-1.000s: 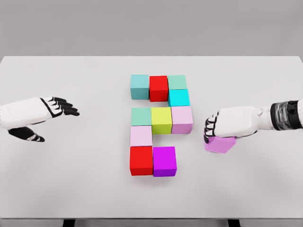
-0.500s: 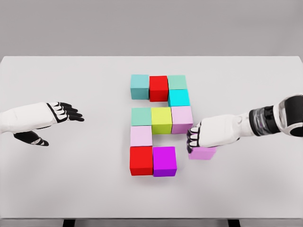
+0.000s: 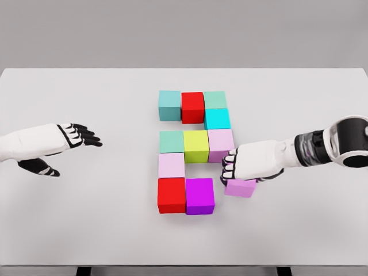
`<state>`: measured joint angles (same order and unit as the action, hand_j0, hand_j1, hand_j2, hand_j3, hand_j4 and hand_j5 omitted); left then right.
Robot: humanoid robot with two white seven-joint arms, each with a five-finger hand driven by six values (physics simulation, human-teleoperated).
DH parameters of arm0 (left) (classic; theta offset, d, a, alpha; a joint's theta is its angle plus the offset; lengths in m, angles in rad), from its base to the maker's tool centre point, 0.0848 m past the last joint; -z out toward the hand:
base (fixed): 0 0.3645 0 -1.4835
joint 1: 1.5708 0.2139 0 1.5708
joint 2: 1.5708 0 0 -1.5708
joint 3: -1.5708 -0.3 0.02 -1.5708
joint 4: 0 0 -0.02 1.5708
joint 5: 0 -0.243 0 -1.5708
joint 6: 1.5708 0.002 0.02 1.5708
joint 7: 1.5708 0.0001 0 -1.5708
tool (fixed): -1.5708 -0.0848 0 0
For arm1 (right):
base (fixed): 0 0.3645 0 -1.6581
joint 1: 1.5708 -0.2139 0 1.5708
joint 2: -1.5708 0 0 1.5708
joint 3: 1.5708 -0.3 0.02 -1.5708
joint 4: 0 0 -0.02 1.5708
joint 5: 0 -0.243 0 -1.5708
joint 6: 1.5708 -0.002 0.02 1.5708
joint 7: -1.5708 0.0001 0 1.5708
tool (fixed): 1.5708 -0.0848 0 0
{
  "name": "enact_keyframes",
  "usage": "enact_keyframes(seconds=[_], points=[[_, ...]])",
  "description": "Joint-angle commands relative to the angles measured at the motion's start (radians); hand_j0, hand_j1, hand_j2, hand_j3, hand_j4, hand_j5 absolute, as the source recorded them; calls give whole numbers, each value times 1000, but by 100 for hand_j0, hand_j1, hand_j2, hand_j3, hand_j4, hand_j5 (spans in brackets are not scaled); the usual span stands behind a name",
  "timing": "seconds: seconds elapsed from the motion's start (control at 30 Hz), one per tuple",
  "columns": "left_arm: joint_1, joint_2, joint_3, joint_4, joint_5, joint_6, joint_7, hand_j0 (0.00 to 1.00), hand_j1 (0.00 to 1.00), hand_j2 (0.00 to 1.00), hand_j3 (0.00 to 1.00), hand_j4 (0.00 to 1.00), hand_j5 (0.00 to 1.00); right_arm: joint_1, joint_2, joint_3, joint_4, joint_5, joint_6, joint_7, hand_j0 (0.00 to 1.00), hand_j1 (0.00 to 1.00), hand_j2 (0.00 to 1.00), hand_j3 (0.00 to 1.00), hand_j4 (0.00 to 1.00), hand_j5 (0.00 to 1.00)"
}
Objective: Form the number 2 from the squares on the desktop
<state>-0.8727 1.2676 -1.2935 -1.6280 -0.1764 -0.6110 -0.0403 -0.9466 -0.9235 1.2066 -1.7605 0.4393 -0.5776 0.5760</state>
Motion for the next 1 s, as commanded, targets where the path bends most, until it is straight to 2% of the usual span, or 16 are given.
enact_keyframes(seconds=[0.0, 0.03, 0.2, 0.3, 0.4, 0.47, 0.57, 0.63, 0.7, 0.77, 0.97], points=[[0, -4, 2, 8, 6, 0, 0, 100, 100, 100, 100, 100, 100, -4, 3, 37, -1, -24, -33, 35, 80, 80, 80, 80, 80, 80], [0, -2, 2, 7, 6, 0, 0, 100, 100, 100, 100, 100, 100, -11, -2, 36, 1, -24, -33, 35, 83, 83, 83, 83, 83, 83], [0, -4, 2, 8, 6, 0, 0, 100, 100, 100, 100, 100, 100, -21, -34, 28, 1, -24, -33, 35, 86, 86, 86, 86, 86, 86], [0, -2, 2, 7, 6, 0, 0, 100, 100, 100, 100, 100, 100, -35, -35, -16, 1, -30, -33, 35, 100, 100, 100, 100, 100, 100], [0, -2, 2, 7, 6, 0, 0, 100, 100, 100, 100, 100, 100, -43, -40, -25, 1, -56, -33, 35, 100, 100, 100, 100, 100, 100], [0, -2, 2, 8, 6, 0, 0, 100, 100, 100, 100, 100, 100, -60, -43, -48, 1, -119, -33, 35, 100, 100, 100, 100, 100, 100], [0, -2, 2, 8, 6, 0, 0, 100, 100, 100, 100, 100, 100, -57, -83, -93, 3, -129, -33, 35, 100, 100, 100, 100, 100, 100], [0, -2, 2, 8, 6, 0, 0, 100, 100, 100, 100, 100, 100, -34, -126, -183, 9, -131, -33, 35, 100, 100, 100, 100, 100, 100], [0, -2, 2, 8, 6, 0, 0, 100, 100, 100, 100, 100, 100, 15, -152, -265, 48, -131, -33, 35, 100, 100, 100, 100, 100, 100], [0, -2, 2, 8, 6, 0, 0, 100, 100, 100, 100, 100, 100, 22, -153, -271, 96, -131, -33, 35, 100, 100, 100, 100, 100, 100], [0, -2, 2, 8, 6, 0, 0, 100, 100, 100, 100, 100, 100, 94, -146, -236, 121, -51, -33, 35, 100, 100, 100, 100, 100, 100]])
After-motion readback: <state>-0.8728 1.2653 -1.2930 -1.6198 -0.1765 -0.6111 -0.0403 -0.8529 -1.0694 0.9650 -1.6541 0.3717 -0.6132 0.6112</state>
